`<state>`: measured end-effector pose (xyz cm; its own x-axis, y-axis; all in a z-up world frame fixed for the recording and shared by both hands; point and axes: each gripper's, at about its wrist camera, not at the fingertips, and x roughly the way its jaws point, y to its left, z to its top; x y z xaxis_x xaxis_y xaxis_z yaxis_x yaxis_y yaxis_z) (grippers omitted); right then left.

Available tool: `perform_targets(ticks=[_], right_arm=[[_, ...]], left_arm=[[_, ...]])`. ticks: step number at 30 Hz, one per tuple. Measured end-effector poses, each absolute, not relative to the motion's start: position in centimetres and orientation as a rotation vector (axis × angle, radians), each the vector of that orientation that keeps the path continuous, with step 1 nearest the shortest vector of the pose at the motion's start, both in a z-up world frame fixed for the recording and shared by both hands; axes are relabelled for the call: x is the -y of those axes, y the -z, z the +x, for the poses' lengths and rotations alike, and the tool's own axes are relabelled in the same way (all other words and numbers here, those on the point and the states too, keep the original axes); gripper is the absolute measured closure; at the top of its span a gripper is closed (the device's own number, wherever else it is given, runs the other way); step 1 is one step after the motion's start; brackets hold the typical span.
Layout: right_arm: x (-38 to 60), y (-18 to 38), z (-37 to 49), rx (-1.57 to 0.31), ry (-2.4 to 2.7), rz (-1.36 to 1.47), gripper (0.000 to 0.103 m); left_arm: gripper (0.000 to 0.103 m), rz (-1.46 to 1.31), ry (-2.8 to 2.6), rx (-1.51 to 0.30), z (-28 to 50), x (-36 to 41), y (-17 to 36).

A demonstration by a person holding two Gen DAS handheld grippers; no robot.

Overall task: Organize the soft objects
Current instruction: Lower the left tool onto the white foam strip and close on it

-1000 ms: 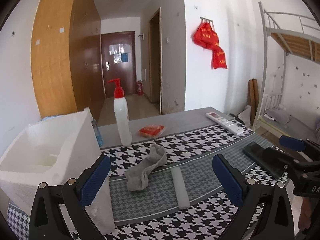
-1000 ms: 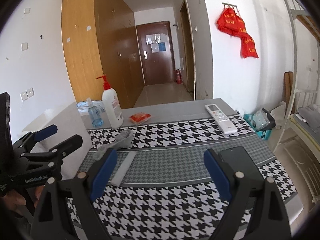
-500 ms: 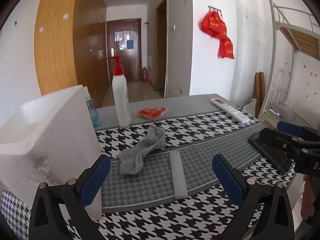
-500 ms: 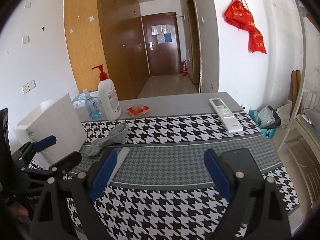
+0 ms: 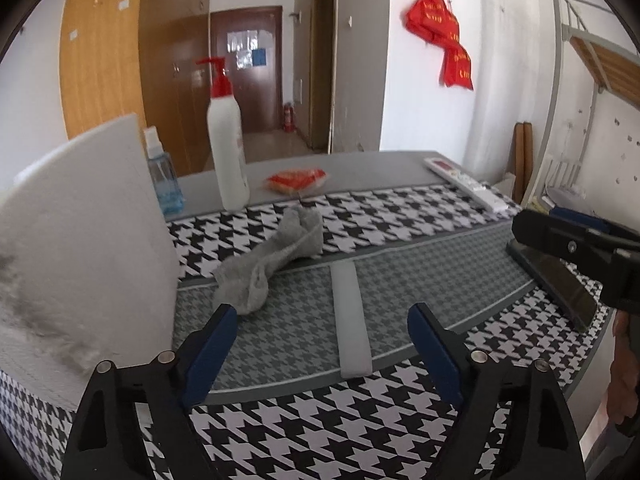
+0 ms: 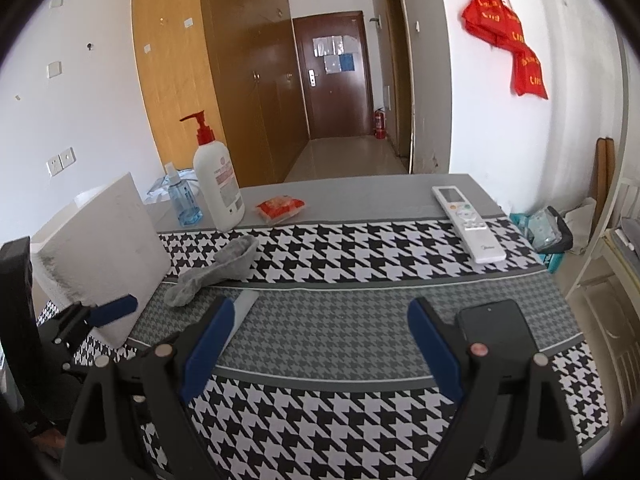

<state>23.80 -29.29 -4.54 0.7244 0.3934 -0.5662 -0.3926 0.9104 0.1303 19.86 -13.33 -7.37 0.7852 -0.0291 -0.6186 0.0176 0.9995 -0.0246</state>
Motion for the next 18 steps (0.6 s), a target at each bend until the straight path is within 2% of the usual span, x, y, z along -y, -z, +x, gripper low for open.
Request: perform_targets(ticks=[12, 18], right_arm=[[28.7, 5.6, 24.7, -0.664, -0.442, -0.029, 0.012], [28.8, 5.9, 24.9, -0.681, -0.444, -0.025, 0.012]], left_arm=[[0.029, 0.003, -0.012, -0.749, 21.6, 14.3, 9.3], [0.04, 0.016, -0.018, -0.792, 22.4, 14.8, 10.0]])
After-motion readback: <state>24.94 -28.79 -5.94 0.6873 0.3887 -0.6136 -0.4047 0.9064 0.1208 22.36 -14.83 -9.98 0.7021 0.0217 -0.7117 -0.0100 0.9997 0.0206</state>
